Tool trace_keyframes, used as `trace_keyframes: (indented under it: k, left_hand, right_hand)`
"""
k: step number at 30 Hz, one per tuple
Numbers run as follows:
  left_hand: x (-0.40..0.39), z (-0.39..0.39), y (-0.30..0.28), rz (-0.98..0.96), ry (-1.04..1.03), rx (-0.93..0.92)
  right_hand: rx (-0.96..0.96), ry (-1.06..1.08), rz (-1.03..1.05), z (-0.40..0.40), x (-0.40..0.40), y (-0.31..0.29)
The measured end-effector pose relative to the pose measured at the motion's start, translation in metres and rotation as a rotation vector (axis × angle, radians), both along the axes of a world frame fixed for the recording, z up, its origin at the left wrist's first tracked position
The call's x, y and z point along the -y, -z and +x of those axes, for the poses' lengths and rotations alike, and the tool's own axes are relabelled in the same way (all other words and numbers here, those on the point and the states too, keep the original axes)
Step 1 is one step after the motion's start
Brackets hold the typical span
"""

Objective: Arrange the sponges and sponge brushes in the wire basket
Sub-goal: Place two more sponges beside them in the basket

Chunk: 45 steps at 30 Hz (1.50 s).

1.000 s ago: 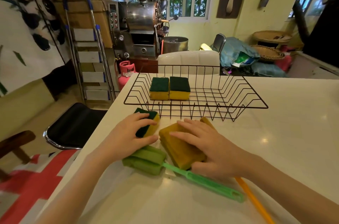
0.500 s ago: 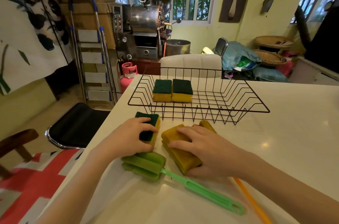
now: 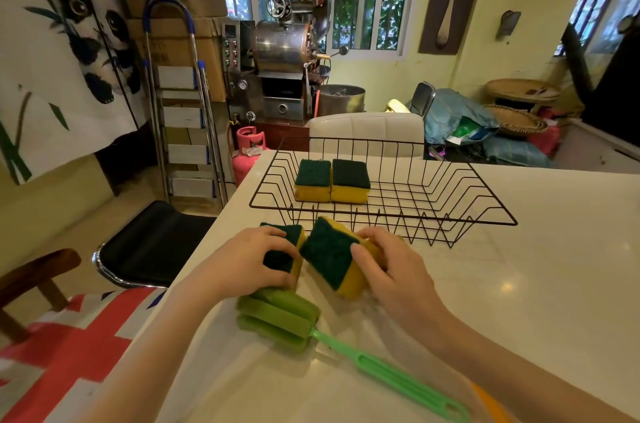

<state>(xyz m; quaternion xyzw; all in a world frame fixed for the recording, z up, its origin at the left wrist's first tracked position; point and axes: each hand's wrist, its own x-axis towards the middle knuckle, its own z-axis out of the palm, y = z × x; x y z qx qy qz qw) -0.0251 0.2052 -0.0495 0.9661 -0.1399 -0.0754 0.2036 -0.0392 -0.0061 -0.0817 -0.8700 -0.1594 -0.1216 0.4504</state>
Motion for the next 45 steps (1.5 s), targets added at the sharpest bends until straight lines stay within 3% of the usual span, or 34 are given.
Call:
trace_keyframes:
  k: [4,7,12,17,22,24,33,37,45]
  left_hand:
    - [-0.004,0.002,0.003,-0.019,-0.009,0.016]
    - [-0.007,0.003,0.005,-0.004,0.012,0.014]
    - [-0.012,0.005,0.004,-0.058,0.047,0.007]
    - [-0.023,0.015,-0.006,-0.151,0.045,-0.006]
    - [-0.03,0.028,-0.014,0.004,0.134,-0.176]
    - [-0.029,0.031,-0.018,0.052,0.154,-0.22]
    - [-0.017,0.041,-0.015,0.099,0.215,-0.151]
    - [-0.018,0.037,-0.026,-0.032,0.177,-0.218]
    - [-0.012,0.034,-0.057,-0.226,0.14,-0.233]
  right_hand:
    - [-0.141,-0.027,-0.006,-0.012,-0.003,0.0]
    - [-0.243,-0.037,-0.133,-0.015,-0.003,-0.002]
    - [-0.154,-0.025,-0.464,-0.013,-0.005,-0.014]
    - [0.109,-0.228,-0.626,-0.006,-0.007,-0.038]
    - [-0.123,-0.452,-0.662,0.033,-0.008,-0.035]
    - [-0.131,-0.489,-0.702,0.043,-0.01,-0.032]
    - [-0.137,-0.497,-0.682,0.048,-0.013,-0.029]
    - [-0.144,-0.514,-0.63,0.048,-0.003,-0.036]
    - [-0.264,-0.501,-0.316,0.046,0.027,-0.064]
